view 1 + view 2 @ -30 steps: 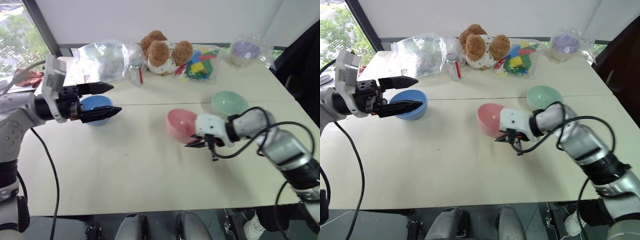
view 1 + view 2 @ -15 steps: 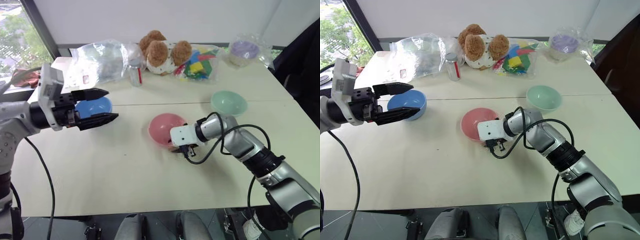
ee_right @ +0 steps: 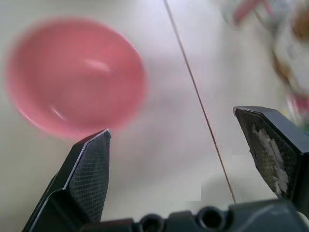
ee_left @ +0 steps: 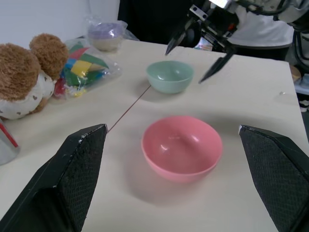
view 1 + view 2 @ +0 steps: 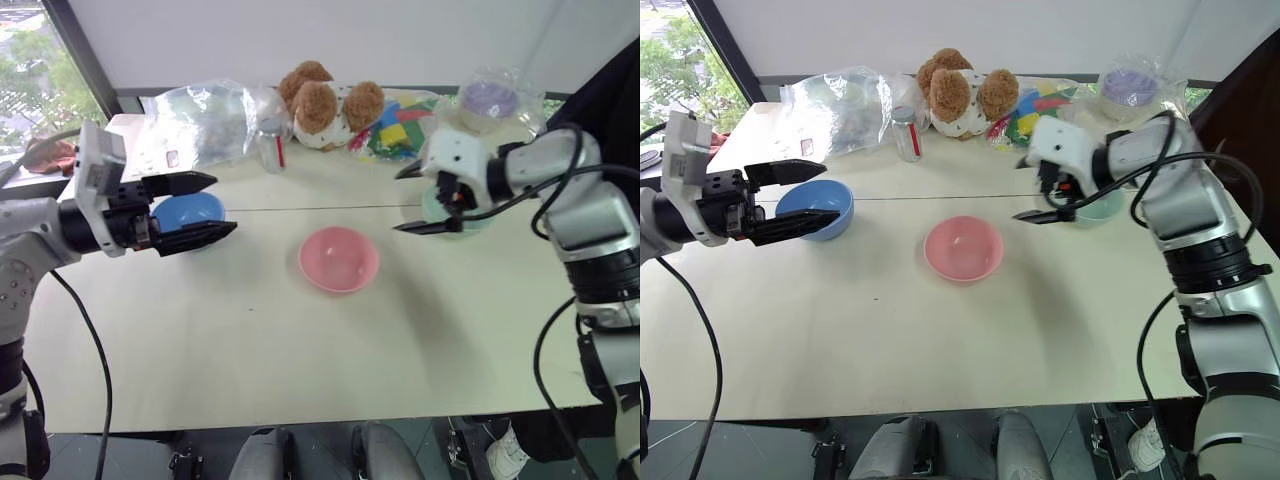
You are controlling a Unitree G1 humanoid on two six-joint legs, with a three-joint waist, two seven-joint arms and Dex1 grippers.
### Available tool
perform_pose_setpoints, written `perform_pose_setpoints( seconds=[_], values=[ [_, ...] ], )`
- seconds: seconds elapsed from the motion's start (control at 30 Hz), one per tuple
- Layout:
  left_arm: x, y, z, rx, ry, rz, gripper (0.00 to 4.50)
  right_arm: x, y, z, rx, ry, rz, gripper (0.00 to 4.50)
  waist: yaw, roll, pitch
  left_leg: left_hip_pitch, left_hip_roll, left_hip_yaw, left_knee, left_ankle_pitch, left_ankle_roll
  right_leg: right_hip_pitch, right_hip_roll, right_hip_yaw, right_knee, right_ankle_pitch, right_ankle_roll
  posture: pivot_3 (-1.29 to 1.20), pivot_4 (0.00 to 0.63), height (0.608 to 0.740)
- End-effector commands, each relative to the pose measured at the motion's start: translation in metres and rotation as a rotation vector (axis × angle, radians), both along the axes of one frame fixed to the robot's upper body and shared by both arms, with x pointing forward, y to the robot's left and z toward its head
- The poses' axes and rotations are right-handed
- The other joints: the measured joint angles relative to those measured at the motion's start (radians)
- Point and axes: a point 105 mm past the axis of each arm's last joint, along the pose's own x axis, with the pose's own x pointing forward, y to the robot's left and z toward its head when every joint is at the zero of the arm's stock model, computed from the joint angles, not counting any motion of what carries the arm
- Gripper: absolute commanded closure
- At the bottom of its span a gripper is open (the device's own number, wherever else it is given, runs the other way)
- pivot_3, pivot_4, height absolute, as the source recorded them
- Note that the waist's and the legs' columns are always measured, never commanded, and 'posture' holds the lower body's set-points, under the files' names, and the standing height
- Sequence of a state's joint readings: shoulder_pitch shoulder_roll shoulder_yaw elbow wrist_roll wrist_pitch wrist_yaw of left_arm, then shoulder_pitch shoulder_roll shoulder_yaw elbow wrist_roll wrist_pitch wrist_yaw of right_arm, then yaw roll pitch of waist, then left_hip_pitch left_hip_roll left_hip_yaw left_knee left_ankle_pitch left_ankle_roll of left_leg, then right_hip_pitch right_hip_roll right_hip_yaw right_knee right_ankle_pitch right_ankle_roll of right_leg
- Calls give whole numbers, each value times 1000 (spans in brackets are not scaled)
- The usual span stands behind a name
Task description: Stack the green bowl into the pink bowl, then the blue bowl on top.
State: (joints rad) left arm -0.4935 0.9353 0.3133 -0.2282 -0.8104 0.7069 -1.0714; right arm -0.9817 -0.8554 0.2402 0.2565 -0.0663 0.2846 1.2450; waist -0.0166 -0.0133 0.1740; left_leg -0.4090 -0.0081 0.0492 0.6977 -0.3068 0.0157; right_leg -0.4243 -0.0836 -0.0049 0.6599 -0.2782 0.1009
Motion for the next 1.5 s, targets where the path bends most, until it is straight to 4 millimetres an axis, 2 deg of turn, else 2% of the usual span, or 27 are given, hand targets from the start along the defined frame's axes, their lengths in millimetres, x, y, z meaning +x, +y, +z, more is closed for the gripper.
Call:
perform_pose_setpoints(
  seconds=[0.03, 0.13, 0.37, 0.47, 0.5, 0.67, 0.7, 0.8, 0.87, 0.93, 1.03, 1.1, 1.2, 1.27, 1.5],
  values=[
    [1, -3, 8, 6, -52, -13, 0, 29, -47, -5, -28, -55, -254, 73, -2, 0, 0, 0, 0, 0, 0, 0, 0, 0, 0, 0, 0, 0, 0, 0, 150, 740],
    [2, -3, 8, 9, -59, -12, 0, 38, -58, -27, -12, 1, -325, 73, -5, 0, 0, 0, 0, 1, -1, 0, 0, -1, 0, 1, 0, 0, 0, 0, 150, 740],
    [2, -2, 8, 20, -68, 1, 0, 50, -64, -73, 29, 127, -415, 73, -20, 0, 0, 0, 1, 2, -2, 1, -1, -2, 1, 1, 1, 0, 0, 0, 150, 740],
    [1, 0, 8, 29, -71, 11, 0, 54, -64, -77, 37, 128, -433, 922, -20, 0, 0, 0, 1, 2, -1, 1, -1, -2, 1, 1, 1, 0, 0, 0, 150, 740],
    [0, 0, 9, 30, -72, 15, 0, 55, -64, -76, 42, 126, -435, 1367, -21, 1, 0, 0, 1, 2, -1, 1, -1, -2, 1, 1, 1, 0, 0, 0, 150, 740],
    [0, 2, 9, 35, -74, 23, 0, 57, -59, -70, 66, 124, -413, 4187, -27, 1, 0, 0, 1, 1, -2, 1, -2, -2, 1, 1, 1, 0, 0, 0, 150, 740],
    [0, 1, 9, 34, -74, 24, 0, 57, -57, -68, 64, 119, -402, 4446, -27, 1, 0, 0, 1, 2, -2, 1, -2, -2, 1, 1, 1, 0, 0, 0, 150, 740],
    [0, 2, 9, 37, -75, 26, 0, 57, -45, -53, 91, 102, -334, 4446, -26, 1, 0, 0, 1, 1, -2, 1, -2, -2, 1, 1, 1, 0, 0, 0, 150, 740],
    [1, 2, 9, 38, -76, 27, 0, 52, -31, -37, 81, 75, -228, 4446, -26, 1, 1, 0, 1, 1, -2, 1, -2, -2, 1, 1, 1, 0, 0, 0, 150, 740],
    [1, 2, 11, 39, -78, 27, 0, 34, -3, -17, 57, 52, -33, 4446, -26, 3, 2, 0, 1, 1, -2, 1, -2, -2, 1, 1, 1, 0, 0, 0, 150, 740],
    [2, 3, 11, 41, -79, 28, 0, -8, 40, -4, 36, 78, 247, 4446, -26, 3, 2, 0, 1, 1, -3, 1, -2, -3, 1, 1, 3, 0, 0, 0, 150, 740],
    [2, 3, 11, 42, -79, 27, 0, -36, 64, -7, -15, 94, 397, 4446, -23, 3, 2, 0, 2, 0, -3, 1, -2, -3, 2, 0, 3, 0, 0, 0, 150, 740],
    [4, 3, 12, 42, -80, 26, 0, -56, 86, -17, -75, 102, 508, 4446, -19, 3, 2, 0, 1, 0, -2, 1, -1, -2, 1, 0, 3, 0, 0, 0, 150, 740],
    [3, 2, 12, 41, -81, 24, 0, -67, 101, -32, -112, 138, 583, 4446, -16, 2, 1, 0, 1, 0, 0, 0, -1, -2, 0, 0, 2, 0, 0, 0, 150, 740],
    [-1, 3, 12, 46, -80, 33, 0, -59, 105, -63, -240, 157, 603, 4446, -1, 2, 1, 0, 0, 0, 0, 1, -1, -2, 0, 0, 3, 0, 0, 0, 150, 740]
  ],
)
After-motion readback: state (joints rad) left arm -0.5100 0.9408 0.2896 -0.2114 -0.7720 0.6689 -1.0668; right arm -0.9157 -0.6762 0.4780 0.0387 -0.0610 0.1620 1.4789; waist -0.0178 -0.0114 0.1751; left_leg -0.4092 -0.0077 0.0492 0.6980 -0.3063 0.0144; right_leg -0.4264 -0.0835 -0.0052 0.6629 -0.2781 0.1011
